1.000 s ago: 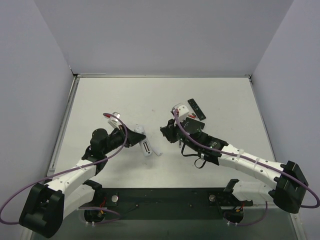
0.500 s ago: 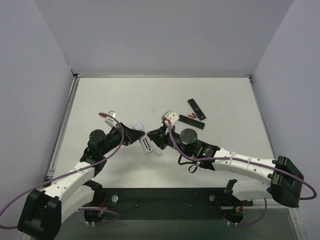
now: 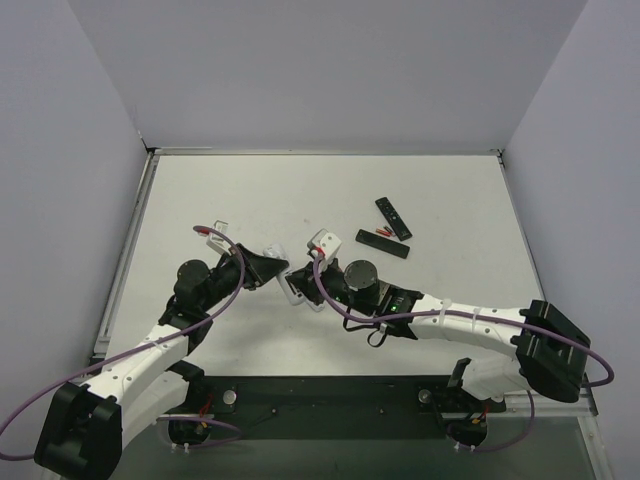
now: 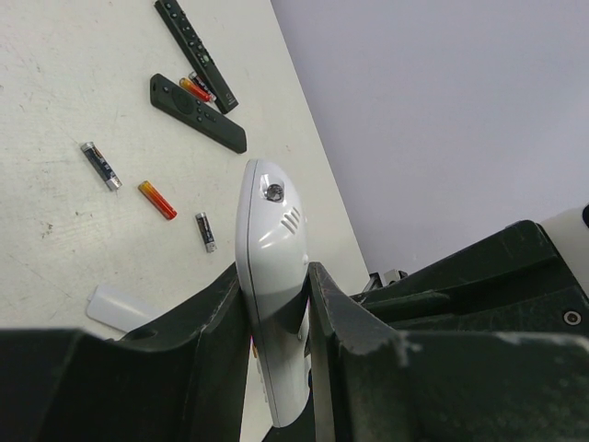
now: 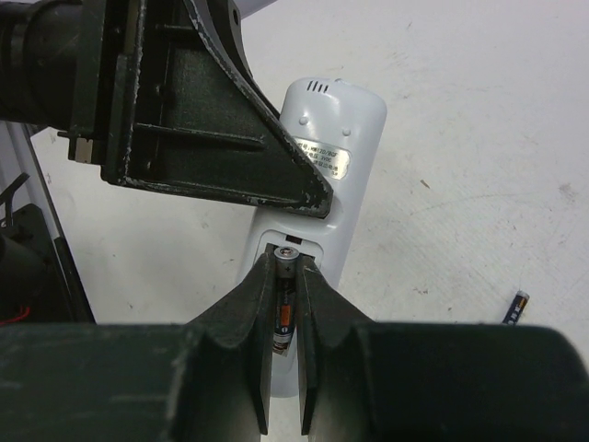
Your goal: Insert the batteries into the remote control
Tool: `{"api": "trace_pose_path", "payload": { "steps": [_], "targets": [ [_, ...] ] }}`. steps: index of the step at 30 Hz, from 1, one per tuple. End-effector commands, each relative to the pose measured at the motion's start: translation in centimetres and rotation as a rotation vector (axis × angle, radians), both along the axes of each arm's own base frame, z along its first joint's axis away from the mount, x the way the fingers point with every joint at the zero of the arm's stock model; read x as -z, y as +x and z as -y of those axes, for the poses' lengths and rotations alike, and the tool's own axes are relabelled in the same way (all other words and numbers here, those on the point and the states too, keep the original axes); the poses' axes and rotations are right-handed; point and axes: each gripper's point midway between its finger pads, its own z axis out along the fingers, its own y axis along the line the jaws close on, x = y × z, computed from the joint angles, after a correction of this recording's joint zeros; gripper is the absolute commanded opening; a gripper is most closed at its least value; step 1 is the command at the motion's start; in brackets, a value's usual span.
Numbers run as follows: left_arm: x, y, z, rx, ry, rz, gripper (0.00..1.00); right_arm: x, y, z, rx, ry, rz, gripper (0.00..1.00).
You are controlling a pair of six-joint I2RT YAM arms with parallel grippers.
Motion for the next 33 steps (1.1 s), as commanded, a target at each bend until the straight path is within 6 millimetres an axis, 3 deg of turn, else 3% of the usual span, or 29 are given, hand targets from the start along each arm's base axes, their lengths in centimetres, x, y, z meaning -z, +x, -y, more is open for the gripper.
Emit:
{"api": "trace_pose_path", "payload": {
  "steps": [1, 25, 33],
  "targets": [
    [-4.5, 0.5, 0.2, -0.010, -0.070, 0.109, 0.00, -1.5, 0.1, -0.9, -0.018, 0.042, 0.071, 0.00],
    [-6.6, 1.1, -0.3, -0.042, -0.013, 0.225, 0.00, 1.4, 0.3, -1.0, 0.018, -0.035, 0.016, 0.00],
    [-6.4, 0.7, -0.1, -0.020, 0.021, 0.248, 0.00, 2.1, 1.6, -0.4, 0.110, -0.059, -0.001, 0.03]
  ]
}}
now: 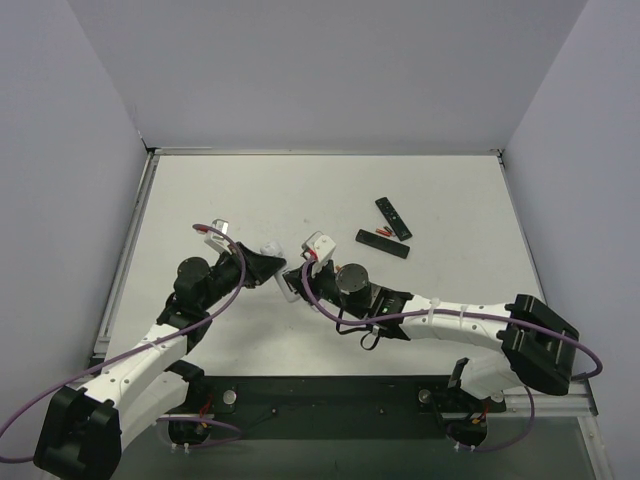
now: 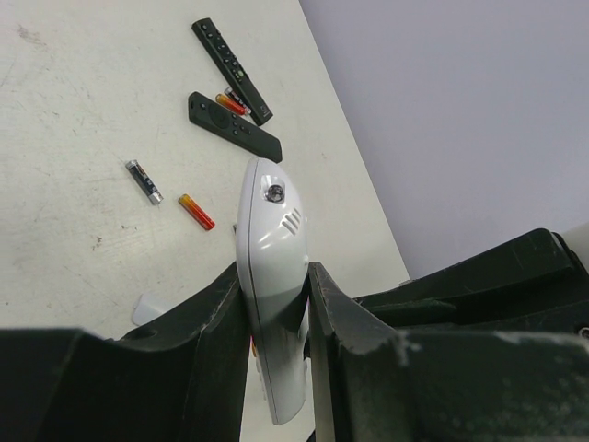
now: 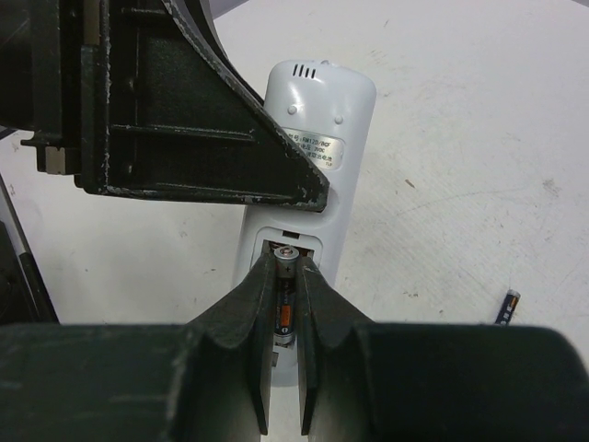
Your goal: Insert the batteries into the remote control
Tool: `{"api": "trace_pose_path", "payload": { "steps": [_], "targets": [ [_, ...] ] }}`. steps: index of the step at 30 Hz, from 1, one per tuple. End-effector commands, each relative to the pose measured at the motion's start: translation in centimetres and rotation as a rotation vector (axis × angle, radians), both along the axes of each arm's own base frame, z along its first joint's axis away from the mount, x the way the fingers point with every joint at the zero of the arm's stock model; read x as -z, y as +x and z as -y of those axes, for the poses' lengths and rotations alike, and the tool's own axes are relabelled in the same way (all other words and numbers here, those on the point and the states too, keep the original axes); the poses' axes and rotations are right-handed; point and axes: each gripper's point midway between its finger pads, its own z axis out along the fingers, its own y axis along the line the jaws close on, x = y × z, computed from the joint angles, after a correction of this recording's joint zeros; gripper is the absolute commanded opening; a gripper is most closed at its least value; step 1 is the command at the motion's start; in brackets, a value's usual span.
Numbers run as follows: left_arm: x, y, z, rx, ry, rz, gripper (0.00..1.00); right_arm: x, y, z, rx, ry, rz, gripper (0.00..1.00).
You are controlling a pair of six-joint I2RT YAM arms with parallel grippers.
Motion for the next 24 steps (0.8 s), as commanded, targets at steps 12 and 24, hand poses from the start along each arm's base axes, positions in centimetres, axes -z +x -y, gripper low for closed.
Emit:
{"api": "trace_pose_path", "payload": {
  "steps": [12, 24],
  "targets": [
    [-5.6, -0.2, 0.9, 0.046, -0.035, 0.195, 0.00, 1.6, 1.2, 0.2, 0.093, -0.034, -0.051, 0.09],
    [-4.9, 0.0, 0.8, 0.026, -0.070, 0.122, 0.00, 1.5, 1.3, 0.5, 0.093, -0.014, -0.009, 0.12]
  ]
}}
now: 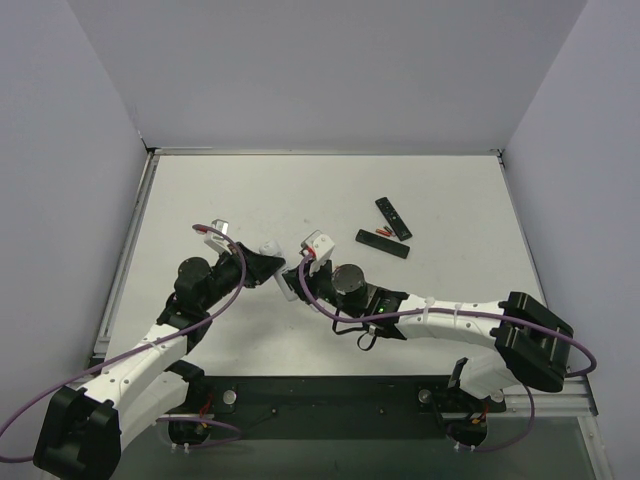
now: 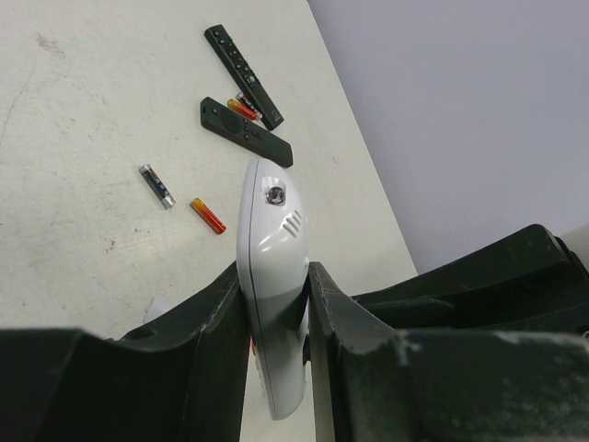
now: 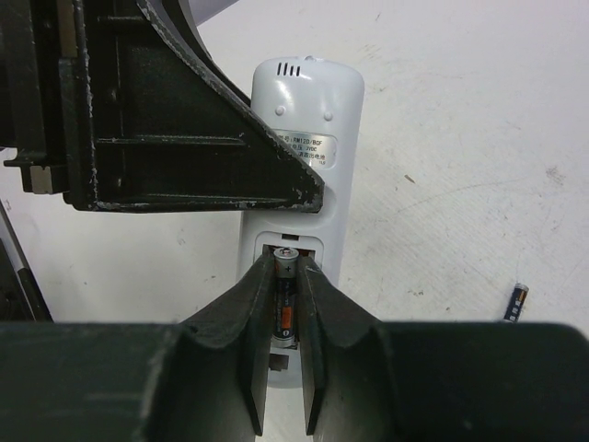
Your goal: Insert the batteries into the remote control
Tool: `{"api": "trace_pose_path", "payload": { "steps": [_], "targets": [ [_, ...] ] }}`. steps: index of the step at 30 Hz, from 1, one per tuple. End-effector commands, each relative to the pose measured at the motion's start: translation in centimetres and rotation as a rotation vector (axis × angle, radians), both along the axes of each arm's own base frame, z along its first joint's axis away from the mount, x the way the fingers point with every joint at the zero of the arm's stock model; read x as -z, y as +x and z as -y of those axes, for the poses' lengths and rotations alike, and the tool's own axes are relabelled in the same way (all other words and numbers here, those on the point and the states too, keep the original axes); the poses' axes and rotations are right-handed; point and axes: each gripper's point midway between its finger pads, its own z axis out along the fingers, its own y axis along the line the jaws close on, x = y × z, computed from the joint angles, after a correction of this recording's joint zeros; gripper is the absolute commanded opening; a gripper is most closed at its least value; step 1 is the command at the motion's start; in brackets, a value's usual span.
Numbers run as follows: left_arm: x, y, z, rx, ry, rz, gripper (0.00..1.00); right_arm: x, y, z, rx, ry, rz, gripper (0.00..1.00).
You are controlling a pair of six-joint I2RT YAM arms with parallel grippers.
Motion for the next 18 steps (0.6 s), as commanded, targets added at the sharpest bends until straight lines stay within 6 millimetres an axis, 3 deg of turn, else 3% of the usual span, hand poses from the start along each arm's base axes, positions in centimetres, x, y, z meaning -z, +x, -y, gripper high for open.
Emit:
{"api": "trace_pose_path", "payload": {
  "steps": [1, 18],
  "targets": [
    [-5.1, -0.3, 1.0, 0.047, -0.098, 0.104, 0.00, 0.8, 0.9, 1.0, 0.055, -0.025, 0.032, 0.12],
    [-4.0, -1.1, 1.4, 0.083, -0.081, 0.076, 0.00, -0.7, 1.9, 1.8, 0.097, -0.009, 0.100, 0.11]
  ]
}}
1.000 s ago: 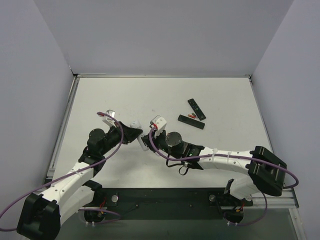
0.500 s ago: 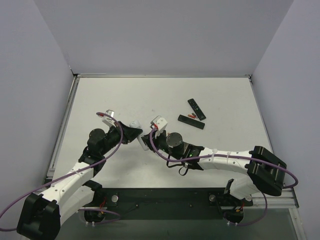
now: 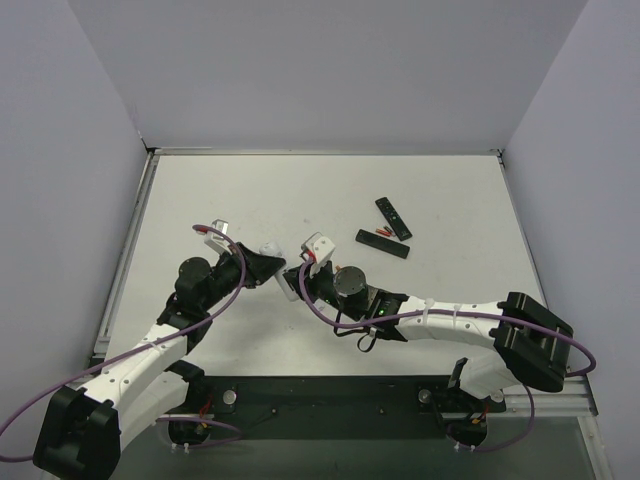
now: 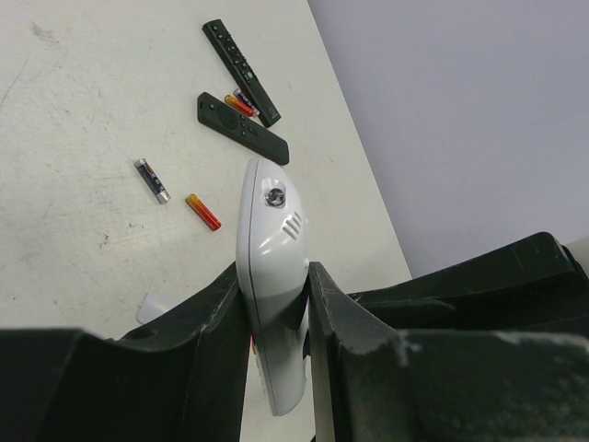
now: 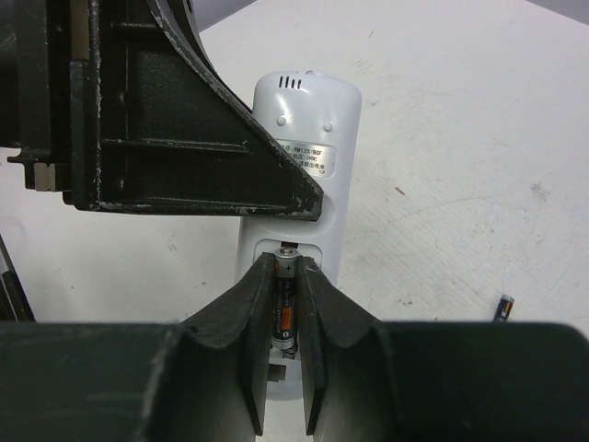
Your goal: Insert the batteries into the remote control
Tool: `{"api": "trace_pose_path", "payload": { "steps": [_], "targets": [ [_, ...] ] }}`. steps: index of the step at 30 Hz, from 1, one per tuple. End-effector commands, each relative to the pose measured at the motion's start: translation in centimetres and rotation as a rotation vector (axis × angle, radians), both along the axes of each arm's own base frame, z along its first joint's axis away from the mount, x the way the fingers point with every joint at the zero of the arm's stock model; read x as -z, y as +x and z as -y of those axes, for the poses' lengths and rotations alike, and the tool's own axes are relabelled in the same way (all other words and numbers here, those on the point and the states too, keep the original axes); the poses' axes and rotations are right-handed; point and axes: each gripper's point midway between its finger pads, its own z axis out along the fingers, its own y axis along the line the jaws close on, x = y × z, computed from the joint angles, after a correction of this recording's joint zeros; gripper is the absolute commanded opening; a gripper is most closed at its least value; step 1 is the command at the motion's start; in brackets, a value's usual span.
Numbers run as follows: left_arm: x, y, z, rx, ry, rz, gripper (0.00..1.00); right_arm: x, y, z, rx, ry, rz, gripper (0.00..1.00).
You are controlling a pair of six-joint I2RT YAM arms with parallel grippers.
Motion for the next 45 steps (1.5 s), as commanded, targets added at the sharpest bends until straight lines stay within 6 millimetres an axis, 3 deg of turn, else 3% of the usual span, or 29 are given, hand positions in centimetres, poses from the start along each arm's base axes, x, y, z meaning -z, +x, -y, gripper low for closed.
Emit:
{"api": "trace_pose_path", "payload": {
  "steps": [1, 17, 23, 31, 38, 45],
  "targets": [
    [-4.0, -1.0, 1.2, 0.083, -0.059, 0.102, 0.00, -0.5, 1.8, 1.6, 0.095, -0.009, 0.048, 0.11],
    [-5.4, -0.5, 0.8, 0.045, -0.057, 0.129, 0.00, 1.6, 1.4, 1.5, 0.070, -0.044, 0.005, 0.12],
    [-5.6, -0.3, 0.9, 0.047, -0.063, 0.133, 0.00, 1.6, 1.0, 1.0, 0.041, -0.034, -0.004, 0.11],
    [-4.2, 0.0, 0.9, 0.034, -0.064, 0.100, 0.00, -0.4, 0.5, 0.8, 0.023, 0.030, -0.007, 0.00],
    [-4.0, -0.1, 0.8, 0.020, -0.106, 0.064, 0.00, -3.3, 0.1, 1.1, 0.010, 0.116, 0.032, 0.00],
    [-3.6, -0.2, 0.8, 0.014, -0.138, 0.025, 0.00, -4.4, -0.1, 0.7, -0.020, 0.149, 0.056, 0.00]
  ]
}}
